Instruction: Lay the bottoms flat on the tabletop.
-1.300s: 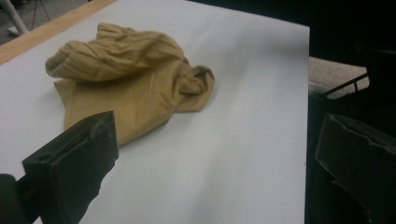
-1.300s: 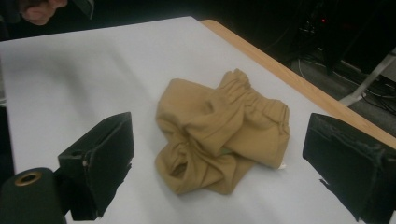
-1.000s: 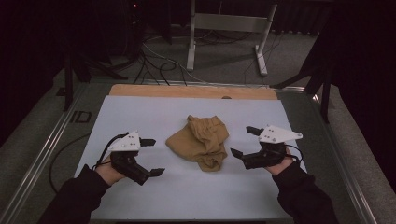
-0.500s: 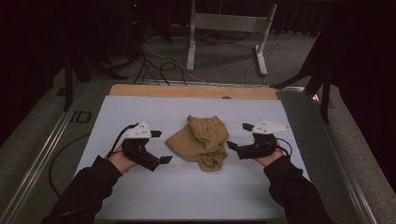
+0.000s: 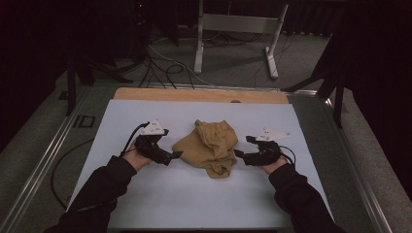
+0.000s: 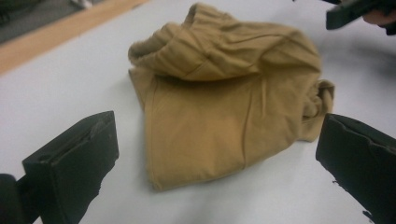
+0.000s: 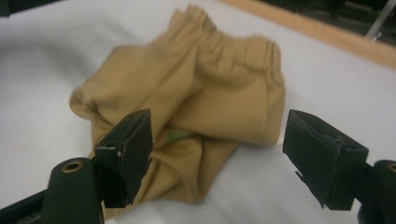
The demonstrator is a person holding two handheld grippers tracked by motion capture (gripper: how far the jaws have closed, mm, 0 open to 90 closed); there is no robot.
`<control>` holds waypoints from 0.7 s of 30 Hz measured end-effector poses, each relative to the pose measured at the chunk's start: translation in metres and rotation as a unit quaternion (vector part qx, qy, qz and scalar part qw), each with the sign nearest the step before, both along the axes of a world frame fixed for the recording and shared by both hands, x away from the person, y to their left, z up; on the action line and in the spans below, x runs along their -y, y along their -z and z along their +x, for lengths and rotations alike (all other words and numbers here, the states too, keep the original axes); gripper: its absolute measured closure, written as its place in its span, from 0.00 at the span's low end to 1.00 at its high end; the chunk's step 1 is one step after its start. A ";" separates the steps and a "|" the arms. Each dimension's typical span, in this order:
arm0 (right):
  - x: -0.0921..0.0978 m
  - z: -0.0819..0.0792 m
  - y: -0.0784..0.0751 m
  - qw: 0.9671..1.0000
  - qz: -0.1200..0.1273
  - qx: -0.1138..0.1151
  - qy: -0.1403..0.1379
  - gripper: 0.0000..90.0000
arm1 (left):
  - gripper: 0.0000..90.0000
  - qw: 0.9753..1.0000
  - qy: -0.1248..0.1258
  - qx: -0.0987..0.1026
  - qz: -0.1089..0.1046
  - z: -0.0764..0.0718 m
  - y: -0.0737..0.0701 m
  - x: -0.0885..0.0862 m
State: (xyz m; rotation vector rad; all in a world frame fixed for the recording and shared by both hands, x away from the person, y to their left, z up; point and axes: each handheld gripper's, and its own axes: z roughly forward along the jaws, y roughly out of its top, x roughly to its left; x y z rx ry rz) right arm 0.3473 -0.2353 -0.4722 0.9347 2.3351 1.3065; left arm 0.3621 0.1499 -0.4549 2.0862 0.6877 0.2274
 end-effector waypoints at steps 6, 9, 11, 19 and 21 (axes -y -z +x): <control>-0.005 0.004 0.018 1.000 -0.019 -0.015 -0.005 0.39 | 0.00 0.999 -0.006 -0.035 0.014 0.014 0.012 0.008; -0.009 0.007 0.023 1.000 -0.019 -0.021 -0.009 0.44 | 0.00 0.998 -0.008 -0.050 0.024 0.021 0.019 0.012; -0.011 0.009 0.027 0.999 -0.025 -0.027 -0.014 0.46 | 0.00 0.998 -0.012 -0.059 0.029 0.026 0.025 0.014; -0.019 0.013 0.040 0.997 -0.051 -0.048 -0.016 0.52 | 0.19 0.995 -0.045 -0.084 0.036 0.044 0.049 0.013; -0.019 0.013 0.042 0.997 -0.055 -0.053 -0.019 0.53 | 0.26 0.994 -0.044 -0.089 0.041 0.047 0.054 0.015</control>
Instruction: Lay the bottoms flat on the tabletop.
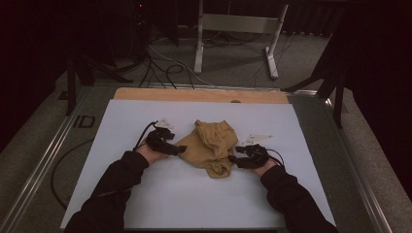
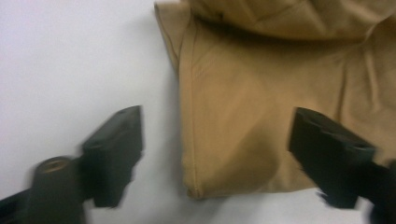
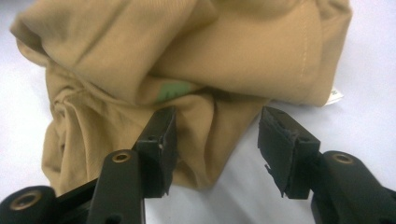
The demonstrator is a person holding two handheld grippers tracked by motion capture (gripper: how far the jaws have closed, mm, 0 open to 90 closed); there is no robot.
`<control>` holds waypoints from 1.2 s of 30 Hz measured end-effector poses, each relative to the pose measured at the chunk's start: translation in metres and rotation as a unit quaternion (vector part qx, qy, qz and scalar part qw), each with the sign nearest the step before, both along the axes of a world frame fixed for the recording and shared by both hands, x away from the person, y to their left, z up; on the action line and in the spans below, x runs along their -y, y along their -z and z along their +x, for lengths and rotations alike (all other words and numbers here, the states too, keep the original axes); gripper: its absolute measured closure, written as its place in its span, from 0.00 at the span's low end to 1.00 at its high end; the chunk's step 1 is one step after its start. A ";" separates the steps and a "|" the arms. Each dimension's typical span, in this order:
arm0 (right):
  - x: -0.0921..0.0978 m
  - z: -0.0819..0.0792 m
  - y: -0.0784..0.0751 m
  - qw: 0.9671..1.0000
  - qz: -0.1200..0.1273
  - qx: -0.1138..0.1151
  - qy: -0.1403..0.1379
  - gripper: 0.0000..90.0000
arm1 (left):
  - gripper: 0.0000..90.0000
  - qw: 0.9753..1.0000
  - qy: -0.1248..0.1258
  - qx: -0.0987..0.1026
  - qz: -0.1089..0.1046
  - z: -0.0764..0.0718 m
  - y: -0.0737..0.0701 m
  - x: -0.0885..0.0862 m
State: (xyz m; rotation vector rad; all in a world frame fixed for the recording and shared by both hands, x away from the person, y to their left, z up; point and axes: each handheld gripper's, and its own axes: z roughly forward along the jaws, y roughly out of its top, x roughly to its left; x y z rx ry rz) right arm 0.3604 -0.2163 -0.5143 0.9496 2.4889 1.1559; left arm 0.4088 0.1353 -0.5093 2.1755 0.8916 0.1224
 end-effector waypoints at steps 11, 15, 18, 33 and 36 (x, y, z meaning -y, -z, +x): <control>-0.005 0.002 0.005 1.000 -0.011 -0.007 -0.007 0.67 | 0.47 0.999 0.002 -0.037 0.002 0.014 0.008 0.004; -0.007 0.001 0.005 1.000 -0.014 -0.009 -0.016 0.77 | 0.58 0.999 0.015 -0.042 0.006 0.015 0.007 0.007; -0.008 0.000 0.004 1.000 -0.014 -0.010 -0.023 0.85 | 0.70 0.999 0.024 -0.038 0.016 0.012 0.007 0.012; -0.002 -0.005 -0.005 0.999 -0.014 0.001 -0.030 0.99 | 0.97 1.000 0.010 0.014 0.017 0.001 -0.016 0.007; 0.003 -0.008 -0.010 1.000 -0.004 0.001 -0.023 0.99 | 0.97 1.000 0.002 0.021 0.016 0.000 -0.024 -0.001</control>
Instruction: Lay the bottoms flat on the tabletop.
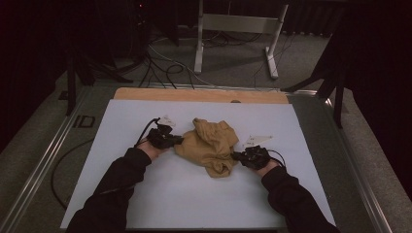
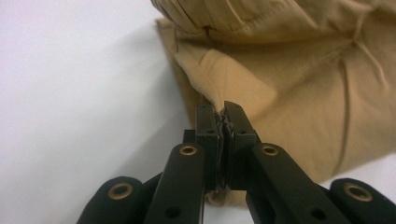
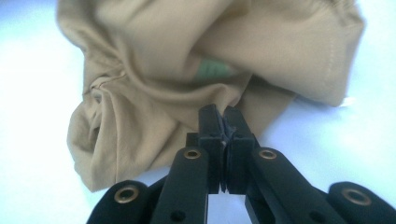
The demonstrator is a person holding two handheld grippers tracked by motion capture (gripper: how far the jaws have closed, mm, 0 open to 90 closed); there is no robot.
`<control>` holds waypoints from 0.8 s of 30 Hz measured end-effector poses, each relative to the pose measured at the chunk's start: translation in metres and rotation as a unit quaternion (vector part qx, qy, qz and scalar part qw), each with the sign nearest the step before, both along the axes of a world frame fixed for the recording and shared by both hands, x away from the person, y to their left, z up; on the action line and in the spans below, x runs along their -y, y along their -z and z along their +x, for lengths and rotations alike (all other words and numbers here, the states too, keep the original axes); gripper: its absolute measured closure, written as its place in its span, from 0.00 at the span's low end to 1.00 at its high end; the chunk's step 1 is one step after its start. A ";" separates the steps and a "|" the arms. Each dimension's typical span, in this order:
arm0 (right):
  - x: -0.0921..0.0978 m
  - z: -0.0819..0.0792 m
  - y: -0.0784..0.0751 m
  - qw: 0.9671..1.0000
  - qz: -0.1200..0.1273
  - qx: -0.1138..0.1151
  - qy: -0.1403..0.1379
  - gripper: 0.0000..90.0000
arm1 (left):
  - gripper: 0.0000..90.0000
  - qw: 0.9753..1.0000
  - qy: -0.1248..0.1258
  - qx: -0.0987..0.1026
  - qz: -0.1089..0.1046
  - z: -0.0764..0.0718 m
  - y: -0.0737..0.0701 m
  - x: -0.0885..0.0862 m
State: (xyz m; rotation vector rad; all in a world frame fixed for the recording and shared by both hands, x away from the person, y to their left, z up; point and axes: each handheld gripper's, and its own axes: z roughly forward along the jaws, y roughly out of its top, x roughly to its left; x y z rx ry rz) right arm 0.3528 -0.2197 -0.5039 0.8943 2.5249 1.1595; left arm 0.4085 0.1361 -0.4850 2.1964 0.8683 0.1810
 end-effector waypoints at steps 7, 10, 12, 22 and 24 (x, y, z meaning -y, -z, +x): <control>0.012 -0.011 -0.014 1.000 0.019 0.015 0.015 0.99 | 0.97 1.000 -0.014 0.017 -0.021 -0.011 -0.016 -0.019; 0.009 -0.019 -0.021 1.000 0.016 0.023 0.010 0.99 | 0.98 0.999 -0.016 0.027 -0.018 -0.020 -0.021 -0.022; 0.006 -0.026 -0.026 0.999 0.009 0.031 0.006 0.99 | 0.97 0.999 -0.018 0.035 -0.025 -0.028 -0.025 -0.025; -0.002 -0.061 -0.032 0.999 0.010 0.025 -0.026 0.97 | 0.97 0.999 -0.009 0.034 -0.031 -0.081 -0.027 -0.042; -0.003 -0.065 -0.030 0.999 0.007 0.019 -0.036 0.91 | 0.97 0.999 -0.010 0.026 -0.031 -0.089 -0.022 -0.047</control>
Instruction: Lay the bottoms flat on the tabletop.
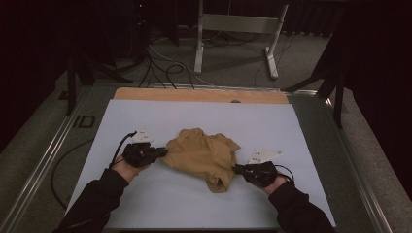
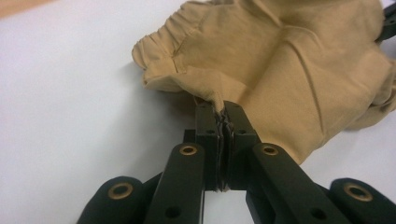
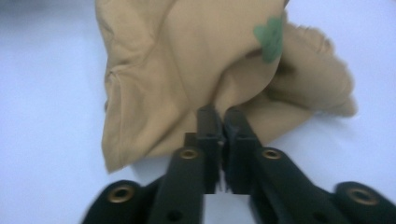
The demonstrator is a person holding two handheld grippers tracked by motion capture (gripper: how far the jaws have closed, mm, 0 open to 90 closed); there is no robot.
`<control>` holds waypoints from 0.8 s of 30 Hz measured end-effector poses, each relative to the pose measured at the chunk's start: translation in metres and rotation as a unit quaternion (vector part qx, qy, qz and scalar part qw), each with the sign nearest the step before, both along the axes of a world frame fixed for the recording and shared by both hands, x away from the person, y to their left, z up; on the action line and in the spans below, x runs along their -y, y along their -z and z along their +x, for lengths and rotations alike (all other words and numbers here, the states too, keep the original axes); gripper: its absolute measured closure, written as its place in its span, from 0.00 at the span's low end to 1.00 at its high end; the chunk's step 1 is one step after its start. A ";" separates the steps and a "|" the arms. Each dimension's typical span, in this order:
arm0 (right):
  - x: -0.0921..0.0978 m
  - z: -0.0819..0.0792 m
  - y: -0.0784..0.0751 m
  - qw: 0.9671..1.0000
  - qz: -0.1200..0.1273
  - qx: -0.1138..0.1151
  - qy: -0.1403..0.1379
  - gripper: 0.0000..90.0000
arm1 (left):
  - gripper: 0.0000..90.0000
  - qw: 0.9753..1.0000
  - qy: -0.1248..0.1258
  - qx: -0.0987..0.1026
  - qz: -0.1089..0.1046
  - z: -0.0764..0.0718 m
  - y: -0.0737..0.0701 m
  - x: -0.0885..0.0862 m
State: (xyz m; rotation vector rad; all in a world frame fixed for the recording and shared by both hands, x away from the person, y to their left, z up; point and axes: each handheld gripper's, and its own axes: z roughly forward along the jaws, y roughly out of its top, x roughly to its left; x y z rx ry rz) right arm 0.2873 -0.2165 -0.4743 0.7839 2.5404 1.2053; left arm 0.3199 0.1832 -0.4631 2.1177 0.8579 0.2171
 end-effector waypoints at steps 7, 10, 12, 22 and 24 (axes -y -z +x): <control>0.015 0.009 0.000 0.999 0.013 0.002 0.037 0.66 | 0.71 0.999 -0.001 -0.043 -0.022 -0.009 0.017 -0.017; 0.019 0.019 -0.003 0.998 0.017 0.011 0.052 0.60 | 0.54 0.997 -0.009 -0.062 -0.044 -0.002 0.015 -0.020; 0.019 0.029 -0.004 0.998 0.014 0.011 0.061 0.59 | 0.48 0.996 -0.014 -0.073 -0.054 0.005 0.016 -0.019; -0.004 0.066 0.028 0.997 -0.029 -0.034 0.056 0.61 | 0.44 0.992 -0.029 -0.119 -0.027 0.018 0.042 0.002; -0.010 0.069 0.031 0.998 -0.035 -0.039 0.047 0.58 | 0.45 0.992 -0.024 -0.124 -0.024 0.018 0.045 0.005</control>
